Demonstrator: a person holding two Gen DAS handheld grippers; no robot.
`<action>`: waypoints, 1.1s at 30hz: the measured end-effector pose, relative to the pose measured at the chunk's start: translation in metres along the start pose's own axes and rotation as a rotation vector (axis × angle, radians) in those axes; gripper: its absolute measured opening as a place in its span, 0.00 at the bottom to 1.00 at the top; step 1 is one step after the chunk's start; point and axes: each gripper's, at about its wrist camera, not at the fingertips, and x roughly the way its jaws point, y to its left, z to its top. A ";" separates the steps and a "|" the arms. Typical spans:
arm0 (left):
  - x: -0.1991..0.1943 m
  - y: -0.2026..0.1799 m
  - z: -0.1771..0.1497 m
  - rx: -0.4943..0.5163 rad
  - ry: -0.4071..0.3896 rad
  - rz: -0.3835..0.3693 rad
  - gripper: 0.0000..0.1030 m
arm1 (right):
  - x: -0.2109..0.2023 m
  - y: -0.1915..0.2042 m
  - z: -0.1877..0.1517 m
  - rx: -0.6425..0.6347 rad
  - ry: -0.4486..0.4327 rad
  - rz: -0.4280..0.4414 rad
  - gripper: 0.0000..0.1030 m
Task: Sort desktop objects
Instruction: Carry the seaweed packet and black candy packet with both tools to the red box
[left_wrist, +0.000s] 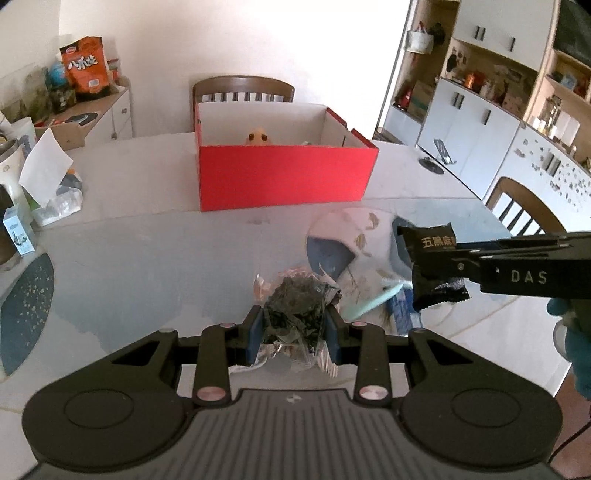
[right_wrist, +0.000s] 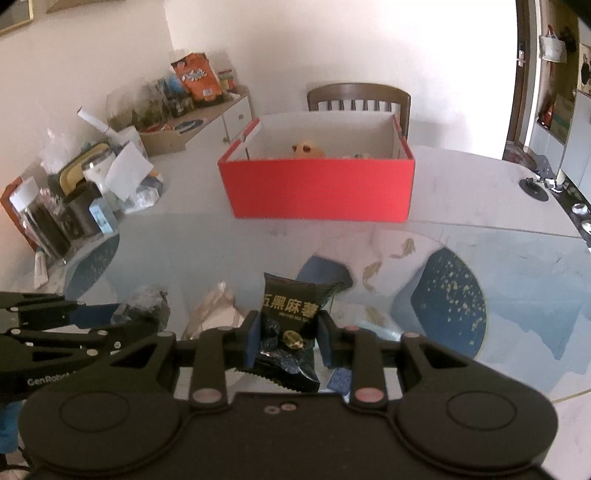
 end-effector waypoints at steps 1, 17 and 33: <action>0.000 -0.001 0.004 -0.005 -0.001 0.000 0.32 | -0.002 -0.002 0.002 0.003 -0.005 0.003 0.31; 0.001 -0.005 0.069 -0.040 -0.082 0.017 0.32 | -0.018 -0.025 0.055 -0.015 -0.074 0.040 0.31; 0.025 -0.006 0.139 -0.055 -0.141 0.040 0.32 | -0.008 -0.060 0.126 -0.051 -0.117 0.090 0.31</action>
